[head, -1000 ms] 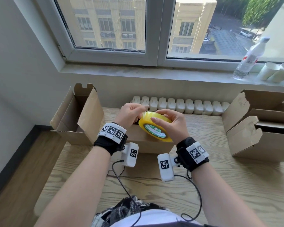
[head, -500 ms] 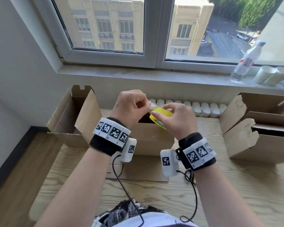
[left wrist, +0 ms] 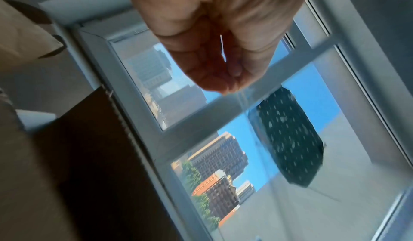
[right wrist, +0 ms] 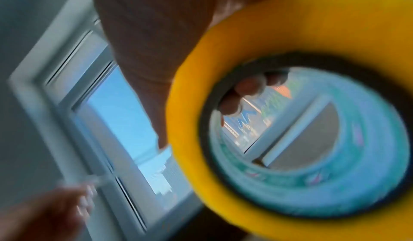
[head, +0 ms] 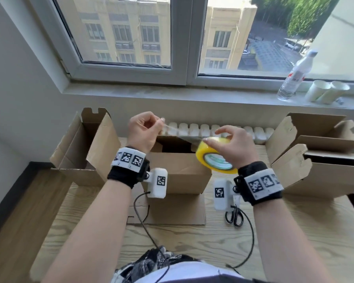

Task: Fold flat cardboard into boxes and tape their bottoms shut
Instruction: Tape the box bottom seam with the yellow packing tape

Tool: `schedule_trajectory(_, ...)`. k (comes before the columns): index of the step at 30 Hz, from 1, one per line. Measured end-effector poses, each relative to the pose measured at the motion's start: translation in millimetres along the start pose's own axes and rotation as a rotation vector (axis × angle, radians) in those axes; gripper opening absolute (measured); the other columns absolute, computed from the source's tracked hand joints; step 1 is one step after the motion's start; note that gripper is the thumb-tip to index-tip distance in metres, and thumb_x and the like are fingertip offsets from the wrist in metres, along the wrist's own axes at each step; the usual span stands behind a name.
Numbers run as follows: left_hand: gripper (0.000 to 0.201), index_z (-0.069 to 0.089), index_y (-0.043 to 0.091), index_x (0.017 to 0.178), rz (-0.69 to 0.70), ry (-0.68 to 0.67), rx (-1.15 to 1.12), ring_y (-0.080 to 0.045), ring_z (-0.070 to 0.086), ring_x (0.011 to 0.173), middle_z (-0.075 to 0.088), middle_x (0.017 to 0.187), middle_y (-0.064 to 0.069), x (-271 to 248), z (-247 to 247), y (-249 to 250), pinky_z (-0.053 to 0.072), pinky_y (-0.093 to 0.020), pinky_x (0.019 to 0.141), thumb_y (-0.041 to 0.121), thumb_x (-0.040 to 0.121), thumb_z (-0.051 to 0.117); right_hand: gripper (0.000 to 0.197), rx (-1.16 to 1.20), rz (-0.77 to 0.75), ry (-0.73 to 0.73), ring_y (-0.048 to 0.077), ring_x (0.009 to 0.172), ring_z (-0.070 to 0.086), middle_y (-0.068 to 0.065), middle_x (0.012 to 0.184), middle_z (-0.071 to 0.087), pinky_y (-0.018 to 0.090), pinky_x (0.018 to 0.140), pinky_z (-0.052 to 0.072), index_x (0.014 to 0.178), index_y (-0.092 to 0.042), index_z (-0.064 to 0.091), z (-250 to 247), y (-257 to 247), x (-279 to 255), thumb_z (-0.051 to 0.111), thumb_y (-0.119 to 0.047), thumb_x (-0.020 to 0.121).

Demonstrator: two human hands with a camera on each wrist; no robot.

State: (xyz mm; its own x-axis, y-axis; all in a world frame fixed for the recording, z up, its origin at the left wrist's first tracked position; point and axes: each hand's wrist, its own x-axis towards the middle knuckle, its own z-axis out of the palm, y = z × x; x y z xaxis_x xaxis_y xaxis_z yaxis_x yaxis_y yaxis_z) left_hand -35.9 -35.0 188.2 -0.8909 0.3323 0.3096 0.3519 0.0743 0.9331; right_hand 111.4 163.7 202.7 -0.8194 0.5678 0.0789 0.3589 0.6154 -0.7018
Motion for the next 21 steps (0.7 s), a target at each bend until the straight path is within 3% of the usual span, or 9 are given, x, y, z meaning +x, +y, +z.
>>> schedule_trajectory(2,0.028,0.061,0.011,0.062,0.045,0.017,0.035,-0.026,0.06,0.057,0.065,0.065,-0.01,5,-1,3,0.054,-0.04,0.062,0.015,0.087,0.071,0.06,-0.403,0.027,0.093,0.022,0.094,0.063,-0.002,0.094,0.07,0.029,0.069,0.043,0.099,-0.023,0.071,-2,0,-6,0.068,-0.074,0.068)
schedule_trajectory(4,0.029,0.059,0.011,0.061,0.068,0.007,0.092,-0.035,0.06,0.061,0.065,0.066,-0.013,6,2,5,0.055,-0.045,0.063,0.018,0.087,0.069,0.064,-0.437,0.037,0.142,0.024,0.091,0.063,0.0,0.089,0.07,0.03,0.068,0.043,0.095,-0.022,0.072,-4,1,-10,0.061,-0.079,0.069)
schedule_trajectory(6,0.031,0.056,0.001,0.064,0.048,0.026,0.093,-0.033,0.058,0.059,0.064,0.066,-0.016,6,5,6,0.054,-0.045,0.064,0.014,0.088,0.068,0.056,-0.279,0.034,0.12,0.02,0.084,0.061,-0.003,0.08,0.069,0.03,0.067,0.043,0.085,-0.023,0.073,-9,8,-9,0.059,-0.076,0.076)
schedule_trajectory(9,0.03,0.055,-0.005,0.066,0.046,0.073,0.086,-0.02,0.055,0.056,0.062,0.062,-0.014,7,5,6,0.053,-0.036,0.06,0.009,0.089,0.068,0.044,0.071,0.024,0.014,0.006,0.058,0.051,-0.013,0.053,0.054,0.027,0.058,0.036,0.065,-0.017,0.069,-20,19,-9,0.065,-0.056,0.086)
schedule_trajectory(11,0.028,0.057,-0.008,0.068,0.038,0.095,0.074,-0.013,0.055,0.054,0.061,0.06,-0.007,8,-1,5,0.051,-0.029,0.059,0.006,0.089,0.067,0.029,0.396,0.076,-0.027,0.006,0.057,0.054,-0.013,0.057,0.06,0.029,0.059,0.042,0.074,-0.014,0.074,-29,26,-10,0.073,-0.041,0.083)
schedule_trajectory(13,0.025,0.059,-0.007,0.069,0.034,0.097,0.071,-0.011,0.056,0.054,0.062,0.061,-0.003,9,-9,3,0.052,-0.028,0.061,0.007,0.089,0.068,0.036,0.635,0.14,-0.045,0.013,0.057,0.059,-0.002,0.066,0.067,0.031,0.056,0.046,0.085,-0.01,0.076,-36,32,-10,0.079,-0.044,0.073)
schedule_trajectory(15,0.024,0.061,-0.005,0.069,0.037,0.128,0.093,-0.012,0.058,0.056,0.063,0.062,-0.003,9,-14,1,0.053,-0.029,0.062,0.008,0.088,0.069,0.047,0.424,0.125,0.012,0.012,0.063,0.062,-0.001,0.073,0.07,0.029,0.06,0.049,0.083,-0.015,0.075,-36,37,-5,0.081,-0.058,0.064)
schedule_trajectory(18,0.024,0.062,-0.002,0.068,0.038,0.165,0.097,-0.014,0.059,0.057,0.064,0.063,-0.001,8,-17,-4,0.054,-0.031,0.062,0.009,0.088,0.07,0.071,-0.395,0.121,0.159,0.018,0.072,0.062,-0.003,0.073,0.066,0.03,0.066,0.053,0.074,-0.022,0.069,-28,38,-4,0.06,-0.09,0.055)
schedule_trajectory(21,0.027,0.059,0.0,0.066,0.029,0.204,0.109,-0.017,0.058,0.057,0.062,0.061,-0.001,6,-17,-10,0.054,-0.034,0.063,0.01,0.088,0.068,0.088,-0.433,0.125,0.183,0.021,0.07,0.061,-0.001,0.069,0.064,0.028,0.061,0.049,0.071,-0.021,0.067,-22,38,-6,0.038,-0.101,0.051)
